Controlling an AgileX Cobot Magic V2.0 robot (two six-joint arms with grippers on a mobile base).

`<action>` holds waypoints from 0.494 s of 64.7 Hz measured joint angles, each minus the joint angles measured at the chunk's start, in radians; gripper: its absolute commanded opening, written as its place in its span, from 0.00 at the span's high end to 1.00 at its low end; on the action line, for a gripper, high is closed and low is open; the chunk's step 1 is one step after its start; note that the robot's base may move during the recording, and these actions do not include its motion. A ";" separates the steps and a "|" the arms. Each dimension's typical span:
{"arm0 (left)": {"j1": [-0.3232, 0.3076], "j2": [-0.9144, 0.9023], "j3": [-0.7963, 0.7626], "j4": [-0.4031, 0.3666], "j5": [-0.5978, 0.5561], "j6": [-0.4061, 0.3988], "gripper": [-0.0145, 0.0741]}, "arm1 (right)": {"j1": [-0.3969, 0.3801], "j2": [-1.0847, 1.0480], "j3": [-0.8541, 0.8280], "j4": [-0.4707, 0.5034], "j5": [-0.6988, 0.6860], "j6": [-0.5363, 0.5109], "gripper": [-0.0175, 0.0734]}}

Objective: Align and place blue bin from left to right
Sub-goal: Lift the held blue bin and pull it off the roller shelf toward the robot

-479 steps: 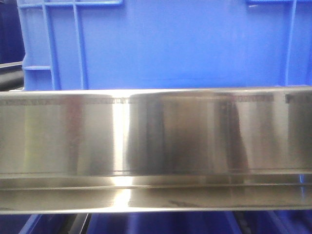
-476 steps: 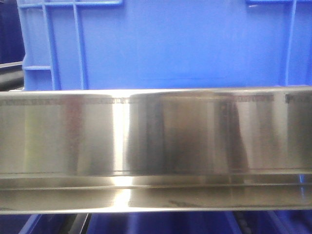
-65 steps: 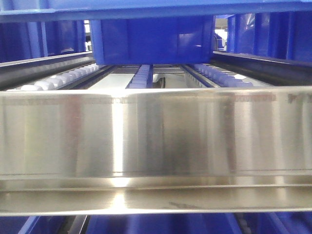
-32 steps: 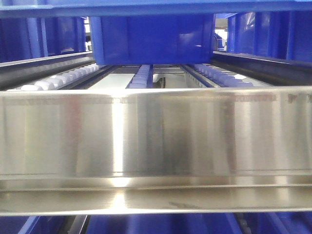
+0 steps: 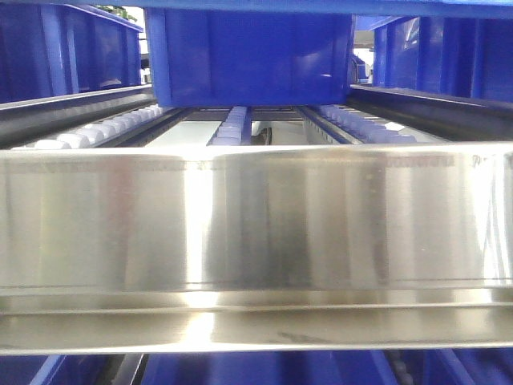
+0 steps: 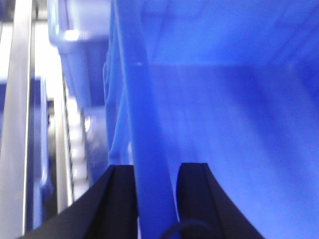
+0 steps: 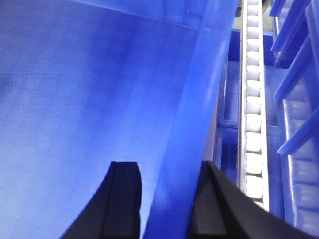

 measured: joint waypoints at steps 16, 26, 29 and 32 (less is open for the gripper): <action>0.000 0.000 0.000 0.002 -0.052 0.000 0.96 | 0.000 0.000 0.000 -0.007 -0.017 0.004 0.88; 0.000 0.000 0.000 0.009 -0.100 0.000 0.96 | -0.004 0.000 0.000 -0.013 -0.067 0.004 0.88; 0.000 0.000 0.000 0.011 -0.117 0.000 0.96 | -0.004 0.000 0.000 -0.014 -0.087 0.004 0.88; 0.000 0.000 0.000 0.015 -0.138 0.000 0.96 | -0.004 0.000 0.000 -0.017 -0.108 0.002 0.88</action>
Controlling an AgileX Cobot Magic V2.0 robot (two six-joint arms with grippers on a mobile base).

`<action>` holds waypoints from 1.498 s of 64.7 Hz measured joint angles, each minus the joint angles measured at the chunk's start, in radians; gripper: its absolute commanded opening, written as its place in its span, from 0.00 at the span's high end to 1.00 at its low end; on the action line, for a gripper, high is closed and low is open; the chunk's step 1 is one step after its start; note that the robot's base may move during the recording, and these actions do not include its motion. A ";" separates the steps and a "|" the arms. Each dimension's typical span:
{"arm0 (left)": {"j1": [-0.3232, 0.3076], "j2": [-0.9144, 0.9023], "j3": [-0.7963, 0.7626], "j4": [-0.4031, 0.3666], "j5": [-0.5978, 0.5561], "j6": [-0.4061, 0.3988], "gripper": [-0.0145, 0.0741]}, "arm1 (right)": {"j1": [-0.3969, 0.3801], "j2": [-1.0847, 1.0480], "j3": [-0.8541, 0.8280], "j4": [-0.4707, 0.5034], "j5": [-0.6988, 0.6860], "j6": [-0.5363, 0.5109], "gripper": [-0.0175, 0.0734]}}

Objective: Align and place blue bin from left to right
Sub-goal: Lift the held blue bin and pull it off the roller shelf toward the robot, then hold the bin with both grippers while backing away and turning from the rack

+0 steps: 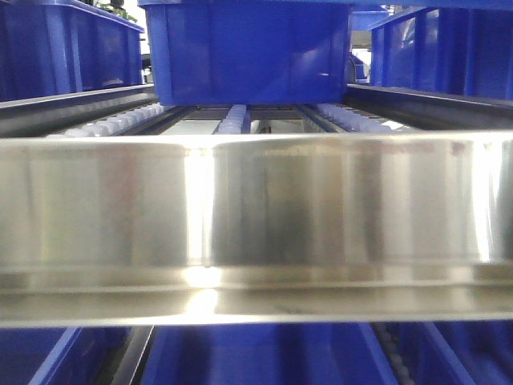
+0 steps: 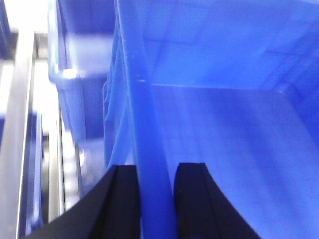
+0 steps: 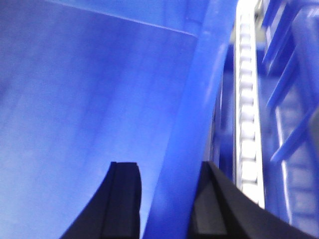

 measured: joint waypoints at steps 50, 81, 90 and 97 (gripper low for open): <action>0.003 -0.004 0.000 0.013 -0.069 -0.002 0.96 | -0.002 0.000 0.002 -0.023 -0.206 -0.013 0.88; 0.003 -0.004 0.000 0.013 -0.069 -0.004 0.96 | -0.002 0.000 0.002 -0.021 -0.209 -0.013 0.88; 0.003 -0.004 0.000 0.013 -0.069 -0.004 0.96 | -0.002 0.000 0.002 -0.021 -0.209 -0.013 0.88; 0.003 -0.004 0.000 0.013 -0.069 -0.004 0.96 | -0.002 0.000 0.002 -0.021 -0.210 -0.013 0.88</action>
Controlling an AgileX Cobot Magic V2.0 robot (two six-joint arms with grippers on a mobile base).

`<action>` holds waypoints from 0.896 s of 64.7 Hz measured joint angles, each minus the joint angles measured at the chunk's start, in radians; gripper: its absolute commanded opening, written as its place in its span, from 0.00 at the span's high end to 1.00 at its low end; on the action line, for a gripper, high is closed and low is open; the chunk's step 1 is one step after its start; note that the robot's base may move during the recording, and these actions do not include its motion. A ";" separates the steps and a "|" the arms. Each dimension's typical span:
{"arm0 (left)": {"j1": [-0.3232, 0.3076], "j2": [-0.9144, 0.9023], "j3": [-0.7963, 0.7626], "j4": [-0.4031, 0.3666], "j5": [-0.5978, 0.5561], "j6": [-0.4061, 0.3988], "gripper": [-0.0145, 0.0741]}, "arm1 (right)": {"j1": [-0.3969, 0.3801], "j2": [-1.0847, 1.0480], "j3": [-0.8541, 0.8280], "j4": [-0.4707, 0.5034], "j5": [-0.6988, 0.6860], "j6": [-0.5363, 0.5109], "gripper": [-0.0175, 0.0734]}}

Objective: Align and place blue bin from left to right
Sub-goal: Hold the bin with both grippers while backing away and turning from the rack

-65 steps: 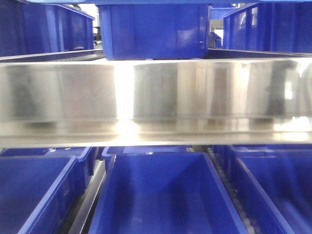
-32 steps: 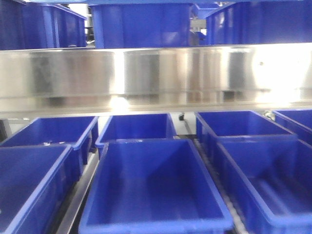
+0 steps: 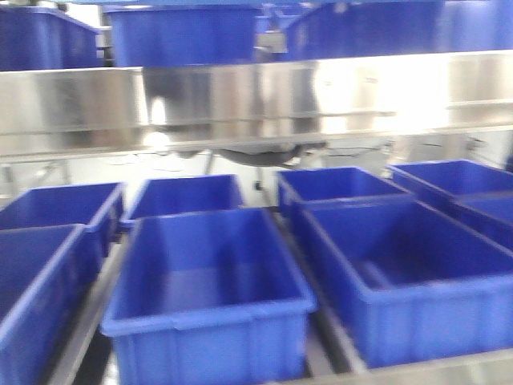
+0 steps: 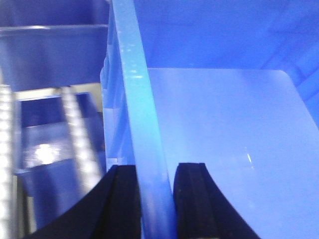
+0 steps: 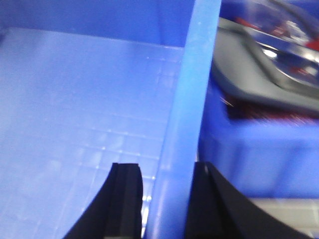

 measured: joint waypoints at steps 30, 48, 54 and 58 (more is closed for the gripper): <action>0.001 -0.002 0.000 0.003 -0.009 -0.002 0.96 | 0.000 0.002 0.000 0.002 -0.015 0.000 0.88; 0.001 0.000 0.000 0.001 -0.009 -0.002 0.96 | 0.000 0.002 0.000 0.002 -0.011 0.000 0.88; 0.001 0.000 0.000 0.001 -0.009 -0.002 0.96 | 0.000 0.002 0.000 0.002 -0.011 0.000 0.88; 0.001 0.000 0.000 0.001 -0.009 -0.002 0.96 | 0.000 0.002 0.000 0.002 -0.010 0.000 0.88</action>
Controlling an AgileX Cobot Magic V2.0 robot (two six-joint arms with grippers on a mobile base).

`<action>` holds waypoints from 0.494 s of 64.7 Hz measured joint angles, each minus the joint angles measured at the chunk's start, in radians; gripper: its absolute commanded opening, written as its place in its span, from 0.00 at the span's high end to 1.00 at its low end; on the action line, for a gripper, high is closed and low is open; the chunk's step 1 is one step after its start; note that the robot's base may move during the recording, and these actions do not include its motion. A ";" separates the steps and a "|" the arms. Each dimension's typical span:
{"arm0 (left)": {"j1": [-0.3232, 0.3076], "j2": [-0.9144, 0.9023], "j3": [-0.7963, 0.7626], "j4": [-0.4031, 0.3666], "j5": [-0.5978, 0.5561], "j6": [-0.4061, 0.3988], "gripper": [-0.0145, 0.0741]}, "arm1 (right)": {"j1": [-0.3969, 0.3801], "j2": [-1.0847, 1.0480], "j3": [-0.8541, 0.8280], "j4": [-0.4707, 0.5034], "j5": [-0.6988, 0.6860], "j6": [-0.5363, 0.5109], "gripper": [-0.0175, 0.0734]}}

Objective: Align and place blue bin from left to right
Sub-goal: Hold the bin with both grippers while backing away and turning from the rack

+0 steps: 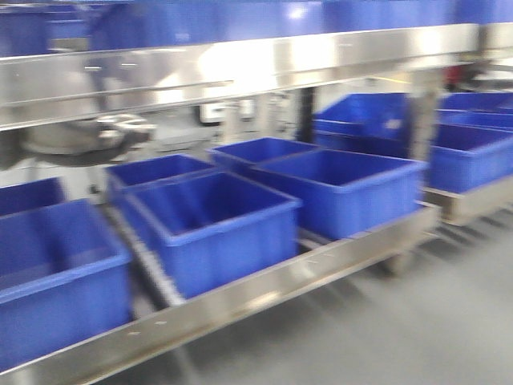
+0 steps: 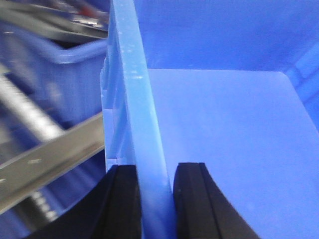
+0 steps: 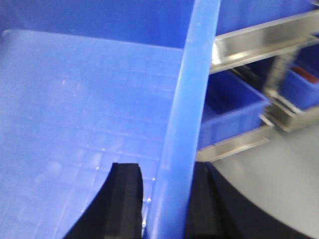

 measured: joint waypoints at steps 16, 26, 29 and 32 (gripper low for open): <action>0.000 0.000 0.000 0.000 0.000 -0.002 0.96 | 0.000 0.000 0.000 0.000 0.000 0.000 0.88; 0.000 0.000 0.000 0.000 0.000 -0.002 0.96 | 0.000 0.000 0.000 0.000 0.000 0.000 0.88; 0.000 0.000 0.000 0.000 0.000 -0.002 0.96 | 0.000 0.000 0.000 0.000 0.000 0.000 0.88; 0.000 0.000 0.000 0.000 0.000 -0.002 0.96 | 0.000 0.000 0.000 0.000 0.000 0.000 0.88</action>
